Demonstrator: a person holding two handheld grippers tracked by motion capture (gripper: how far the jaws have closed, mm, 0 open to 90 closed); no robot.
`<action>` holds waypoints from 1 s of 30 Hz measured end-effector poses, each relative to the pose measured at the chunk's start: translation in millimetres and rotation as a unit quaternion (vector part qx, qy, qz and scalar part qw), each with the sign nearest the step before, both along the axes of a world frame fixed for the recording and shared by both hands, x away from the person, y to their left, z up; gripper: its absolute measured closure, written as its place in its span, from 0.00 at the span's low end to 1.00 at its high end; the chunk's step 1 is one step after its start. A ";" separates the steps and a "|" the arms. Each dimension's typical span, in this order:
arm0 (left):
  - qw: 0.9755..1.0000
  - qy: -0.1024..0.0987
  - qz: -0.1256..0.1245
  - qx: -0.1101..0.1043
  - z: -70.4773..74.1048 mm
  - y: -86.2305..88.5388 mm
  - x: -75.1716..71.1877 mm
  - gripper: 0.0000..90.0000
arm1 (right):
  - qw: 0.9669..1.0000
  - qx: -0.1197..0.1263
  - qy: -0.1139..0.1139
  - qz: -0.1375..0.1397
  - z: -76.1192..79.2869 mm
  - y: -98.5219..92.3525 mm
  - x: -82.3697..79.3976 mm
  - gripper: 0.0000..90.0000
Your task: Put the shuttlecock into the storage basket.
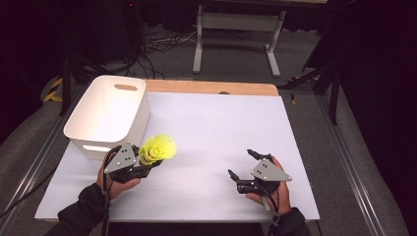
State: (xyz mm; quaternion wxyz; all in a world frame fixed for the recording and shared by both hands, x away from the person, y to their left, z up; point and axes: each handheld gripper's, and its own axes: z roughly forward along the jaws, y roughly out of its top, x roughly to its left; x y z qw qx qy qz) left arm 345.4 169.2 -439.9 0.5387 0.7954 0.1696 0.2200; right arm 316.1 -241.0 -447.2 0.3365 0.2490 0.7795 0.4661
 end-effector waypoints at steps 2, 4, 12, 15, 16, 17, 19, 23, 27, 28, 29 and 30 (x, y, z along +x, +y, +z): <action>1.000 -0.001 0.001 0.000 0.7 0.7 -0.3 0.63 | 1.000 0.001 0.004 0.004 -0.9 0.7 0.2 0.14; 1.000 -0.001 0.001 -0.007 2.3 2.8 -0.9 0.63 | 1.000 -0.001 0.006 0.004 -1.9 1.6 0.8 0.14; 1.000 -0.007 0.006 -0.008 6.7 9.6 -2.4 0.63 | 1.000 -0.006 0.015 0.010 -4.6 4.1 2.2 0.14; 1.000 -0.009 0.007 -0.012 9.1 13.1 -2.9 0.63 | 1.000 -0.005 0.016 0.013 -5.0 4.9 2.5 0.14; 1.000 -0.011 0.007 -0.011 9.9 13.8 -3.1 0.63 | 1.000 -0.004 0.018 0.014 -5.2 4.9 2.7 0.14; 1.000 -0.011 0.007 -0.011 9.9 13.8 -3.1 0.63 | 1.000 -0.004 0.018 0.014 -5.2 4.9 2.7 0.14; 1.000 -0.014 0.009 -0.015 11.8 15.5 -3.5 0.63 | 1.000 -0.004 0.021 0.015 -5.6 5.0 3.0 0.14; 1.000 -0.017 0.014 -0.018 14.4 19.4 -3.7 0.63 | 1.000 -0.005 0.022 0.016 -5.7 5.6 3.1 0.13; 0.999 -0.019 0.018 -0.024 16.9 23.5 -4.0 0.63 | 1.000 -0.005 0.021 0.017 -5.4 5.6 3.0 0.14; 0.999 -0.020 0.018 -0.024 17.6 24.7 -3.9 0.63 | 1.000 -0.005 0.020 0.016 -5.4 5.6 2.9 0.13; 0.999 -0.020 0.019 -0.027 17.9 25.0 -4.2 0.63 | 1.000 -0.003 0.021 0.016 -5.2 5.4 2.9 0.14; 0.999 -0.020 0.019 -0.027 17.9 25.0 -4.2 0.63 | 1.000 -0.003 0.020 0.016 -5.2 5.3 2.9 0.14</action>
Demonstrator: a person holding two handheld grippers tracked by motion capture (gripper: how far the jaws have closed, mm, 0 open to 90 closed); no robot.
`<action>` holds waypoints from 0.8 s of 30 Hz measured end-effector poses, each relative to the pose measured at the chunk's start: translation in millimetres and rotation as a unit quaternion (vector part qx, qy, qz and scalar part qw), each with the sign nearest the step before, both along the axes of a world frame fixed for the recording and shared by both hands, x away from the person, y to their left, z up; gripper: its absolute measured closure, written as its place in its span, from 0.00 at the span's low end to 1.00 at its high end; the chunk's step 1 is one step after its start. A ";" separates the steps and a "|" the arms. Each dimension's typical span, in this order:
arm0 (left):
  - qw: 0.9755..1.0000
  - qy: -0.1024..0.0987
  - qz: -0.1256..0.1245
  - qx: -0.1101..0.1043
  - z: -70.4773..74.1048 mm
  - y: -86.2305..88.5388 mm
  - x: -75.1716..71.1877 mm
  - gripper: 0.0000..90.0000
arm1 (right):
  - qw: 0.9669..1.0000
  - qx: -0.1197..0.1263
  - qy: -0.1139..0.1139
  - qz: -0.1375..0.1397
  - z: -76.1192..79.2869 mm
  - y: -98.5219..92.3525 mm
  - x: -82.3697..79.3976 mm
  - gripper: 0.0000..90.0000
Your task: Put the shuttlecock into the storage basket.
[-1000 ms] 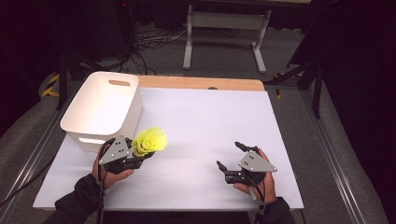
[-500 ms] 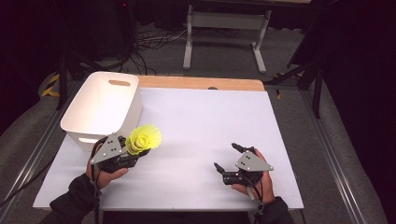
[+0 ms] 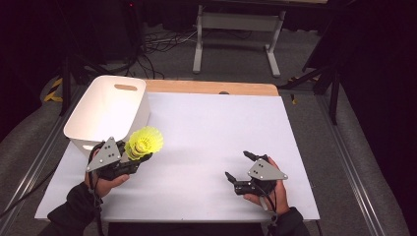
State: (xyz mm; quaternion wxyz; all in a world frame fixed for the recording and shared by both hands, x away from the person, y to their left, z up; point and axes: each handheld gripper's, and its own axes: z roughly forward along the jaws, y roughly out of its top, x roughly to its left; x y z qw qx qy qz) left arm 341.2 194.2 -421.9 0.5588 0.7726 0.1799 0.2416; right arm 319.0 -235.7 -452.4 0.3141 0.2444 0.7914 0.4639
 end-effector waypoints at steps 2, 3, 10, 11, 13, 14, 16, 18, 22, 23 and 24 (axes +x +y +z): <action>1.000 -0.005 0.002 0.002 2.5 2.4 -0.7 0.63 | 1.000 0.000 0.000 0.000 0.0 0.0 -0.1 0.13; 1.000 -0.005 0.003 -0.002 3.3 2.9 -1.1 0.63 | 1.000 -0.001 0.000 0.000 0.0 0.1 -0.1 0.14; 1.000 -0.012 0.011 -0.010 9.6 10.9 -2.3 0.63 | 1.000 -0.002 0.002 0.000 -0.2 0.2 0.4 0.14; 1.000 -0.014 0.012 -0.010 10.5 12.1 -2.3 0.63 | 1.000 -0.001 0.002 0.001 -0.3 0.1 0.4 0.13; 1.000 -0.017 0.016 -0.012 13.1 15.4 -2.9 0.63 | 1.000 -0.001 0.003 0.000 -0.1 0.2 0.5 0.14; 1.000 -0.018 0.017 -0.014 14.0 17.0 -3.1 0.63 | 1.000 0.000 0.003 0.001 -0.1 0.1 0.5 0.14; 0.999 -0.020 0.020 -0.017 15.1 19.9 -2.8 0.63 | 1.000 0.000 0.003 0.001 -0.1 0.1 0.6 0.14; 0.999 -0.020 0.026 -0.022 17.0 25.0 -2.8 0.63 | 1.000 0.000 0.005 0.000 -0.3 -0.1 0.8 0.14; 0.999 -0.020 0.030 -0.029 20.5 31.1 -2.8 0.63 | 1.000 0.001 0.005 -0.001 0.0 -0.4 0.9 0.13; 0.999 -0.024 0.034 -0.031 22.2 33.9 -2.4 0.63 | 1.000 0.001 0.005 -0.001 0.0 -0.5 1.1 0.14; 0.998 -0.019 0.035 -0.039 23.7 37.9 -2.2 0.63 | 1.000 0.000 0.005 -0.001 -0.1 -0.6 1.2 0.14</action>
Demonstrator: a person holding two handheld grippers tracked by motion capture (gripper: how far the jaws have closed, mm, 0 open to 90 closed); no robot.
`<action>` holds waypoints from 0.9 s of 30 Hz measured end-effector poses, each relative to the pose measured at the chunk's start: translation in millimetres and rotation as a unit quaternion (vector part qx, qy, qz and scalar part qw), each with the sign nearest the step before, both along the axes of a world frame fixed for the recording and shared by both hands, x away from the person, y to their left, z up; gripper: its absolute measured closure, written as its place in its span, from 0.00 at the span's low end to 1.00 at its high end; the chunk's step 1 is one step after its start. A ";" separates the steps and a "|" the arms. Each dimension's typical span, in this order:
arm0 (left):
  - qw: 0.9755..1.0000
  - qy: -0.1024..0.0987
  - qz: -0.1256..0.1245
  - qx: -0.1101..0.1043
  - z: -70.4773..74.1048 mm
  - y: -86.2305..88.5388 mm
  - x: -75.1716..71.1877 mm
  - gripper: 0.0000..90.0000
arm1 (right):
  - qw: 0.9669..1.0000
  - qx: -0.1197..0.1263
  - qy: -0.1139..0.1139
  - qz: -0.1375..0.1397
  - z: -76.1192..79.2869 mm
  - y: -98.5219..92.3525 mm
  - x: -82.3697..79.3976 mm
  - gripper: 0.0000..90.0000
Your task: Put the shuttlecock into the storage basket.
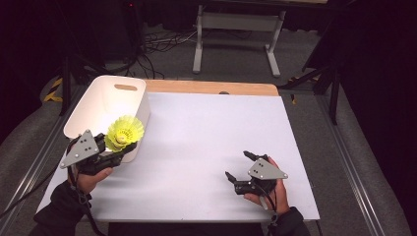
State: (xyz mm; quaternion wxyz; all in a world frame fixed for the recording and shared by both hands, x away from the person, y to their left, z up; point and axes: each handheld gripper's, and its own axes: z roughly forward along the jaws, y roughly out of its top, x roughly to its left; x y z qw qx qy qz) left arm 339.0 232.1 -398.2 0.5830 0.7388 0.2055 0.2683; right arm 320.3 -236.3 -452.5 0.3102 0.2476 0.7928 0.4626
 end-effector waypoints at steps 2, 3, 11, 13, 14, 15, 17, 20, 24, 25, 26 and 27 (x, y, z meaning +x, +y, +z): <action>1.000 -0.003 0.005 0.001 0.9 2.3 0.2 0.63 | 1.000 -0.001 0.001 0.000 -0.1 -0.1 0.1 0.14; 1.000 -0.003 0.007 0.000 1.3 3.7 0.2 0.63 | 1.000 -0.001 0.001 0.000 -0.1 -0.2 0.1 0.14; 1.000 -0.003 0.023 -0.009 4.1 13.9 2.1 0.63 | 1.000 -0.002 0.005 0.002 -1.0 0.8 0.9 0.13; 1.000 -0.003 0.026 -0.011 4.4 15.7 2.7 0.63 | 1.000 -0.003 0.006 0.002 -1.0 0.7 1.1 0.14; 1.000 -0.002 0.028 -0.012 4.7 16.5 2.7 0.63 | 1.000 -0.002 0.006 0.001 -1.0 0.6 1.1 0.14; 1.000 -0.001 0.029 -0.013 5.6 18.0 2.9 0.63 | 1.000 -0.002 0.006 0.001 -1.0 0.5 1.2 0.14; 0.999 -0.001 0.030 -0.013 6.2 18.7 3.1 0.63 | 1.000 -0.002 0.007 0.000 -1.0 0.2 1.3 0.14; 0.999 0.000 0.034 -0.018 7.6 20.4 4.3 0.63 | 1.000 -0.001 0.005 -0.002 -0.6 -1.1 1.6 0.14; 0.999 0.003 0.039 -0.027 10.5 23.8 7.3 0.63 | 1.000 0.000 0.002 -0.006 0.8 -2.7 1.8 0.13; 0.999 0.003 0.039 -0.027 10.5 23.8 7.3 0.63 | 1.000 0.002 0.002 -0.006 1.1 -3.0 2.0 0.14; 0.999 0.004 0.039 -0.028 11.5 25.1 8.0 0.63 | 1.000 0.002 0.003 -0.006 1.5 -3.1 2.1 0.14; 0.999 0.004 0.040 -0.030 12.1 26.0 8.8 0.63 | 1.000 0.002 0.003 -0.006 1.5 -3.1 2.1 0.14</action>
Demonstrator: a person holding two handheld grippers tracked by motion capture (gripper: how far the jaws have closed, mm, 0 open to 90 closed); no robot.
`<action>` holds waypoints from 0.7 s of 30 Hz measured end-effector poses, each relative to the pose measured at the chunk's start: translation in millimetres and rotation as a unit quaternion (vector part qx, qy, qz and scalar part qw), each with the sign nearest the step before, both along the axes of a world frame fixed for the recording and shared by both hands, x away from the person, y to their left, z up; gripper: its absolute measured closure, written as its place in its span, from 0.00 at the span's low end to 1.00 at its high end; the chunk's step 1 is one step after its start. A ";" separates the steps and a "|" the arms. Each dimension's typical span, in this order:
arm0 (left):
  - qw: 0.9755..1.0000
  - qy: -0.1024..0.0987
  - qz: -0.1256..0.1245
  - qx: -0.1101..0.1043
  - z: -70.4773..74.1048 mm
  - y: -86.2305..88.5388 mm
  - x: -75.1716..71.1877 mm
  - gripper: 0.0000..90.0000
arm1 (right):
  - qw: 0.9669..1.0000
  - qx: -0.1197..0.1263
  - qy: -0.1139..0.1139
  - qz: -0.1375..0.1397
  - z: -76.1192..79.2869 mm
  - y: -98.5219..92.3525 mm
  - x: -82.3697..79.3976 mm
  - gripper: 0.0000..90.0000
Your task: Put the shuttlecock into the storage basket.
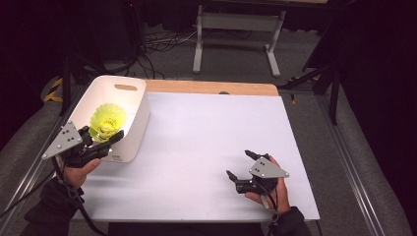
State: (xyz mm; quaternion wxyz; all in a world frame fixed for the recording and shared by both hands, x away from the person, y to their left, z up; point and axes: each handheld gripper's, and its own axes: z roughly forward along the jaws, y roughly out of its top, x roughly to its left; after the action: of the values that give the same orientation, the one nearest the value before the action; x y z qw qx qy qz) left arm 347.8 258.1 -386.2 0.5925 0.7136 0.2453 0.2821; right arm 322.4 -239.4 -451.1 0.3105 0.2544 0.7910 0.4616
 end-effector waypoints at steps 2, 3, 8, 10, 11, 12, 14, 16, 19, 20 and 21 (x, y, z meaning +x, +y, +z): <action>1.000 0.007 0.005 0.001 2.4 3.3 2.2 0.63 | 1.000 0.000 0.002 0.002 0.3 0.4 0.0 0.14; 1.000 0.010 0.004 0.004 3.3 4.6 3.2 0.63 | 1.000 -0.001 0.002 0.002 0.3 0.8 -0.2 0.14; 1.000 0.030 -0.009 -0.006 8.2 11.2 13.4 0.63 | 1.000 0.005 0.010 0.003 -0.2 0.2 1.7 0.13; 0.999 0.033 -0.010 -0.011 12.9 14.6 16.6 0.63 | 1.000 0.005 0.009 0.003 -0.2 0.1 1.5 0.14; 0.999 0.034 -0.006 -0.010 15.5 15.6 18.1 0.63 | 1.000 0.004 0.008 0.003 -0.1 0.1 1.4 0.14; 0.999 0.034 -0.002 -0.008 17.9 16.4 20.0 0.63 | 1.000 0.004 0.007 0.004 -0.1 -0.1 1.5 0.14; 0.999 0.037 0.000 -0.011 22.6 17.6 23.5 0.63 | 1.000 0.005 0.011 0.002 -0.3 -0.1 2.0 0.14; 0.999 0.036 0.004 -0.007 26.7 17.7 27.4 0.63 | 1.000 0.005 0.011 0.001 -0.2 -0.3 2.5 0.13; 0.999 0.039 0.002 -0.010 29.5 18.1 32.3 0.63 | 1.000 0.005 0.010 0.001 -0.1 -0.4 2.6 0.14; 0.999 0.042 -0.003 -0.011 31.5 17.8 37.3 0.63 | 1.000 0.008 0.012 0.001 -0.2 -0.9 3.2 0.14; 0.999 0.043 0.000 -0.005 32.4 16.9 39.6 0.63 | 1.000 0.007 0.012 0.001 -0.3 -1.0 3.4 0.14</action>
State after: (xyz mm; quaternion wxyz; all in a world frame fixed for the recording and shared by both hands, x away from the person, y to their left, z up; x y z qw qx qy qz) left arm 387.4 275.0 -353.7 0.5848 0.7222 0.2719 0.2501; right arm 325.8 -240.4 -451.4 0.2983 0.2611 0.7918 0.4647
